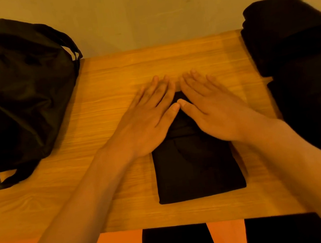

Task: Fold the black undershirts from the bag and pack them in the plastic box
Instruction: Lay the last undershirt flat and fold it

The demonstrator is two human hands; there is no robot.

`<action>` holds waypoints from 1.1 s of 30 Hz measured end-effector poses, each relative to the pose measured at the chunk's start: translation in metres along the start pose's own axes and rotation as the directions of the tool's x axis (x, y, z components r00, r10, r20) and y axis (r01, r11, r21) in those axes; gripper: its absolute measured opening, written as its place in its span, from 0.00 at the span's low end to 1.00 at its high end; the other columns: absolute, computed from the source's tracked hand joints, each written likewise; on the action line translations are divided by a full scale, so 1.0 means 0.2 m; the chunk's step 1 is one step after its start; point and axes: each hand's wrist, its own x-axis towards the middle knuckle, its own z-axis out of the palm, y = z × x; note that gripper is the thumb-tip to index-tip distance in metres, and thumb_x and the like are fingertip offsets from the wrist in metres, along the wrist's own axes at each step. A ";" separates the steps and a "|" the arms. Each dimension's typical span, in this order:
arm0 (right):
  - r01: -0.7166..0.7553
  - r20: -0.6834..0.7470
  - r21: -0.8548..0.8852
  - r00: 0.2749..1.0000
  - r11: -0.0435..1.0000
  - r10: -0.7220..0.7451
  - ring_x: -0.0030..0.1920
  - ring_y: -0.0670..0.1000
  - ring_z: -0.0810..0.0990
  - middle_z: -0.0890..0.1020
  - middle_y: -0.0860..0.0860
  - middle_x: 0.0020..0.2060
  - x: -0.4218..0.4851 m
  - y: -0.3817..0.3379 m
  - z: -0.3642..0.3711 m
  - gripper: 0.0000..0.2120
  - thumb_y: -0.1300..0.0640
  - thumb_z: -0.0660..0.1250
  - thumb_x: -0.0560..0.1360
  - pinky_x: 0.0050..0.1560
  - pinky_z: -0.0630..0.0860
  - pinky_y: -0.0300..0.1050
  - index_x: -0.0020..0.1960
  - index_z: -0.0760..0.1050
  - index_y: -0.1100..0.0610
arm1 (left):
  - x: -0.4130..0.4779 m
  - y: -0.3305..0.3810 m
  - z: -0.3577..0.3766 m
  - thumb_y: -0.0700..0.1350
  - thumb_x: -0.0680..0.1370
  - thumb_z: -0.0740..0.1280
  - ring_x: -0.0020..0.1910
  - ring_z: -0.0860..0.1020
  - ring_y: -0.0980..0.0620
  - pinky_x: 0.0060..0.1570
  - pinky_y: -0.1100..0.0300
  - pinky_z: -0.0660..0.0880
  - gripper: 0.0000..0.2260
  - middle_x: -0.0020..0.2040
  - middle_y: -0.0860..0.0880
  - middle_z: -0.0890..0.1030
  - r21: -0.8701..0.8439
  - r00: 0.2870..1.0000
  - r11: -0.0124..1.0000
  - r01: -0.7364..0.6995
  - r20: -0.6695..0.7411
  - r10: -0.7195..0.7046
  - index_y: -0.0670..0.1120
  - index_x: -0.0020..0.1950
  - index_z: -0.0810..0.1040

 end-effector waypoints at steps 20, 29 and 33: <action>-0.046 -0.109 -0.114 0.994 0.992 0.033 0.80 0.49 0.35 0.39 0.53 0.81 -0.15 -0.09 0.05 0.35 0.38 0.32 0.80 0.79 0.35 0.47 0.81 0.35 0.57 | -0.16 0.04 0.08 0.73 0.75 0.30 0.80 0.34 0.57 0.80 0.52 0.39 0.42 0.82 0.52 0.36 0.107 0.990 0.992 0.071 -0.126 -0.057 0.49 0.83 0.38; -0.042 -0.080 -0.015 0.996 0.999 0.041 0.79 0.47 0.32 0.34 0.50 0.80 -0.21 -0.05 0.10 0.36 0.36 0.32 0.78 0.80 0.36 0.48 0.81 0.33 0.54 | -0.15 0.04 0.10 0.70 0.78 0.32 0.79 0.33 0.60 0.80 0.53 0.39 0.37 0.82 0.56 0.36 0.102 0.989 0.990 0.102 -0.115 -0.090 0.52 0.83 0.39; -0.026 -0.103 0.121 0.994 0.992 0.038 0.78 0.44 0.33 0.37 0.48 0.80 -0.24 -0.03 0.03 0.36 0.36 0.34 0.78 0.79 0.35 0.45 0.81 0.35 0.51 | -0.19 0.08 0.03 0.69 0.80 0.37 0.79 0.33 0.62 0.80 0.53 0.41 0.35 0.82 0.56 0.36 -0.082 0.979 0.989 0.124 -0.152 -0.136 0.53 0.82 0.39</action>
